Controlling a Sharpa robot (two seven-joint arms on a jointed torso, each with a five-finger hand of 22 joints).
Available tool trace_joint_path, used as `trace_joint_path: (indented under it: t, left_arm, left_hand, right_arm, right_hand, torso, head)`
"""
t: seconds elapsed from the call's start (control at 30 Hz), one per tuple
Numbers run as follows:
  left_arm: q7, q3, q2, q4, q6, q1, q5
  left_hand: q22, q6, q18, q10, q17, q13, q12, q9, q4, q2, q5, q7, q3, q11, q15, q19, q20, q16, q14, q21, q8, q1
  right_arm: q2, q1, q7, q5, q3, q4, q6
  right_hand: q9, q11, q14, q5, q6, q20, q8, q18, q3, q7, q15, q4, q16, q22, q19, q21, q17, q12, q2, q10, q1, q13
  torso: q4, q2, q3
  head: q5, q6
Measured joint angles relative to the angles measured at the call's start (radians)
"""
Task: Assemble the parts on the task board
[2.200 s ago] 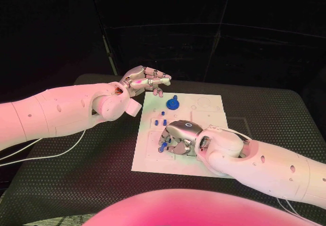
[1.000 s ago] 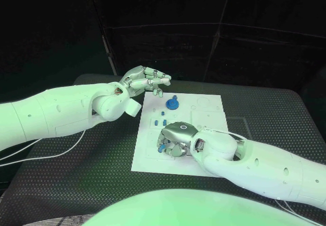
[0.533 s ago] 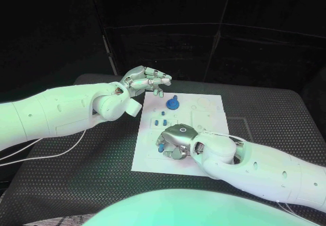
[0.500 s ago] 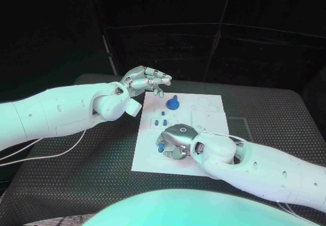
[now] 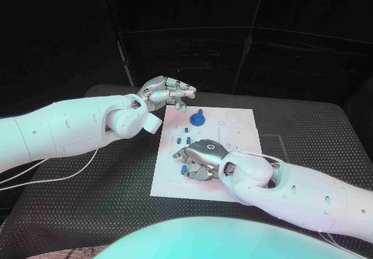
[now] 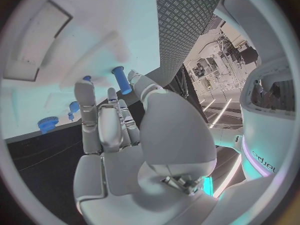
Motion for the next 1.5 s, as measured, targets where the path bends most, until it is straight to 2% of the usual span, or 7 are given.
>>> trace_joint_path:
  t: [0.27,0.4,0.6,0.73,0.87,0.97,1.5]
  left_arm:
    - [-0.003,0.000,-0.002,0.001,0.001,0.000,0.000]
    - [-0.003,0.000,-0.001,0.000,0.002,0.000,0.000]
    - [-0.004,0.000,-0.001,-0.001,0.003,0.000,0.000]
    - [-0.004,0.000,-0.001,-0.001,0.003,0.000,0.000]
    - [-0.004,-0.001,-0.001,0.000,0.003,0.000,0.000]
    - [-0.004,-0.001,-0.001,0.000,0.003,0.000,0.000]
    - [-0.005,-0.004,-0.003,-0.001,0.004,0.000,0.000]
  left_hand:
    - [0.000,0.000,0.000,0.000,0.000,0.000,0.000,0.000,0.000,0.000,0.000,0.000,0.000,0.000,0.000,0.000,0.000,0.000,0.000,0.000,0.000,0.000]
    - [0.000,0.000,0.000,0.000,0.000,0.000,0.001,0.000,0.000,0.000,0.000,0.000,0.000,0.000,0.000,0.000,0.000,0.000,0.000,0.000,0.000,0.000]
    - [-0.001,0.000,0.000,0.000,0.000,0.000,0.004,0.000,0.000,0.000,0.000,0.000,0.000,0.000,0.000,0.000,0.000,0.000,0.000,0.000,0.000,0.000]
    - [-0.001,0.000,0.000,0.000,-0.001,0.000,0.004,0.000,-0.003,0.000,0.000,0.000,-0.003,0.000,0.000,0.000,0.000,0.000,0.000,0.000,0.000,0.000]
    - [-0.002,0.000,0.000,0.000,-0.001,0.000,0.004,0.000,-0.003,0.000,0.000,0.000,-0.003,0.000,0.000,0.000,0.000,-0.004,0.000,0.000,0.000,0.000]
    - [-0.002,0.000,0.000,0.000,-0.001,0.000,0.004,0.000,-0.003,0.005,0.000,0.000,-0.003,0.000,0.000,0.000,0.000,-0.004,0.000,0.000,0.000,0.005]
    - [-0.002,0.000,0.000,0.000,-0.001,0.000,0.004,0.000,-0.003,0.005,0.000,0.000,-0.003,0.000,0.000,0.000,0.000,-0.004,0.000,0.000,0.000,0.005]
  right_arm:
    - [-0.089,-0.002,0.018,0.031,0.007,0.072,-0.100]
    - [-0.169,0.004,0.013,0.075,0.066,0.115,-0.148]
    - [-0.296,0.037,-0.020,0.262,0.101,0.139,-0.194]
    - [-0.356,0.042,-0.053,0.385,0.105,0.162,-0.208]
    - [-0.410,0.041,-0.089,0.432,0.107,0.186,-0.211]
    - [-0.441,0.030,-0.119,0.433,0.105,0.202,-0.209]
    - [-0.504,-0.058,-0.317,0.318,0.097,0.232,-0.140]
  right_hand:
    - [0.013,0.003,0.000,0.016,0.089,-0.001,0.020,0.000,-0.033,0.041,0.000,0.016,-0.012,-0.026,-0.019,-0.016,-0.017,0.045,0.017,-0.003,0.006,0.002]
    - [0.026,-0.013,0.000,0.017,0.171,-0.004,0.055,0.000,-0.067,0.051,0.000,0.057,-0.011,-0.007,-0.010,-0.009,-0.010,0.114,0.025,0.091,-0.035,0.021]
    - [0.043,-0.068,-0.003,0.026,0.279,-0.041,0.113,0.000,-0.096,0.013,-0.044,0.099,0.074,0.162,0.096,0.086,0.129,0.306,0.029,0.326,-0.055,0.129]
    - [0.049,-0.084,-0.003,0.039,0.295,-0.061,0.143,-0.016,-0.146,-0.003,-0.058,0.121,0.125,0.242,0.138,0.130,0.204,0.696,0.023,0.387,-0.072,0.565]
    - [0.078,-0.090,-0.003,0.180,0.302,-0.068,0.197,-0.032,-0.221,-0.013,-0.058,0.168,0.187,0.306,0.166,0.164,0.214,1.121,0.031,0.453,-0.106,1.085]
    - [0.094,-0.089,-0.003,0.193,0.298,-0.063,0.227,-0.032,-0.259,-0.016,-0.058,0.192,0.209,0.341,0.182,0.180,0.214,1.221,0.040,0.476,-0.115,1.220]
    - [0.142,-0.089,-0.004,0.115,0.249,-0.064,0.306,-0.032,-0.414,-0.016,-0.058,0.279,0.220,0.377,0.190,0.194,0.213,1.262,0.072,0.476,-0.213,1.241]
  torso:
    - [-0.0006,-0.001,-0.0003]
    - [-0.0006,-0.001,0.0003]
    - [0.0009,-0.004,-0.0021]
    - [0.0011,-0.004,-0.0034]
    - [-0.0004,-0.005,-0.0031]
    - [0.0001,-0.006,-0.0039]
    - [-0.0031,-0.008,-0.0031]
  head:
    - [-0.008,0.000]
    - [-0.017,0.000]
    - [-0.037,0.000]
    - [-0.049,0.000]
    - [-0.064,0.000]
    - [-0.078,0.000]
    - [-0.101,0.000]
